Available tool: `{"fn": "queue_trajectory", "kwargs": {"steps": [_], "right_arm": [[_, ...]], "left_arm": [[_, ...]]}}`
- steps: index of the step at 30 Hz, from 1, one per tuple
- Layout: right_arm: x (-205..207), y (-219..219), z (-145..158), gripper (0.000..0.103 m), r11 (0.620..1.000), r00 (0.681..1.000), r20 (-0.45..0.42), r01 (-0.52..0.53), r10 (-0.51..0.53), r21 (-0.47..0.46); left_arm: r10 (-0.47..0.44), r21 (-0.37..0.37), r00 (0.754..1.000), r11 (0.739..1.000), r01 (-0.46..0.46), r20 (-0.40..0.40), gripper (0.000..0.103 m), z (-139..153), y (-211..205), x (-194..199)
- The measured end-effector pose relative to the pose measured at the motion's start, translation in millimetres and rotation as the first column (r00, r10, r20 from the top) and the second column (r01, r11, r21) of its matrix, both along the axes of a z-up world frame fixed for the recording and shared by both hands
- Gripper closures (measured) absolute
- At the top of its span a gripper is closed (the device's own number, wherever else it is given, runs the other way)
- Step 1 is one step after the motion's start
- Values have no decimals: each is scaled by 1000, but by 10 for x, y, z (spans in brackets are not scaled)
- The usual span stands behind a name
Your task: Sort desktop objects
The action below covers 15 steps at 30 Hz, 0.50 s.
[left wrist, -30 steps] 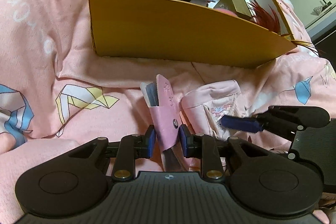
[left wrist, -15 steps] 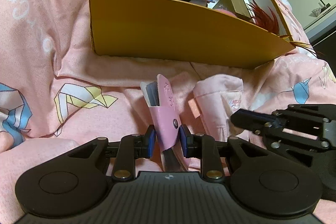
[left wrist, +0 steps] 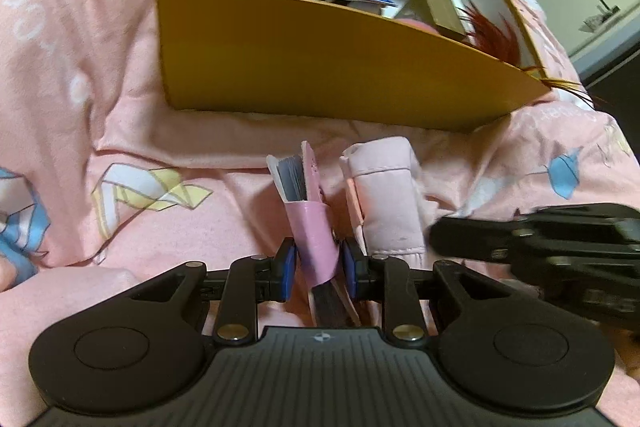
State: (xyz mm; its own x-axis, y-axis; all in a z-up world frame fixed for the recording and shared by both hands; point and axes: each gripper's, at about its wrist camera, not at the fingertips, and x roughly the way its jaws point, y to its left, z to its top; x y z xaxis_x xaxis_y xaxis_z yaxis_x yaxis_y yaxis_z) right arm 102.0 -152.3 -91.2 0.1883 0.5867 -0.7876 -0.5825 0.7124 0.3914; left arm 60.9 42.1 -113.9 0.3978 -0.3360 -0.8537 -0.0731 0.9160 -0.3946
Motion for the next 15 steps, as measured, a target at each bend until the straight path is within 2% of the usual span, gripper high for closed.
{"fn": "queue_trajectory", "kwargs": {"steps": [3, 7, 9, 13, 15], "right_arm": [[30, -28, -30, 99, 1000, 1000, -17, 22, -22, 8], [20, -76, 21, 96, 999, 999, 29, 47, -46, -27], [9, -114, 27, 92, 997, 997, 46, 60, -58, -45], [9, -216, 43, 74, 993, 993, 67, 97, -92, -68], [12, -259, 53, 72, 991, 992, 68, 114, -110, -67]], "left_arm": [[-9, -12, 1000, 1000, 9, 17, 75, -1, -20, 6], [-40, -27, 998, 999, 42, 57, 75, 44, -97, 5], [-54, -30, 996, 998, 57, 69, 75, 46, -134, 12], [-69, -62, 995, 995, 74, 77, 75, 16, -138, 25], [-70, -85, 995, 993, 76, 76, 75, -7, -125, 28]]}}
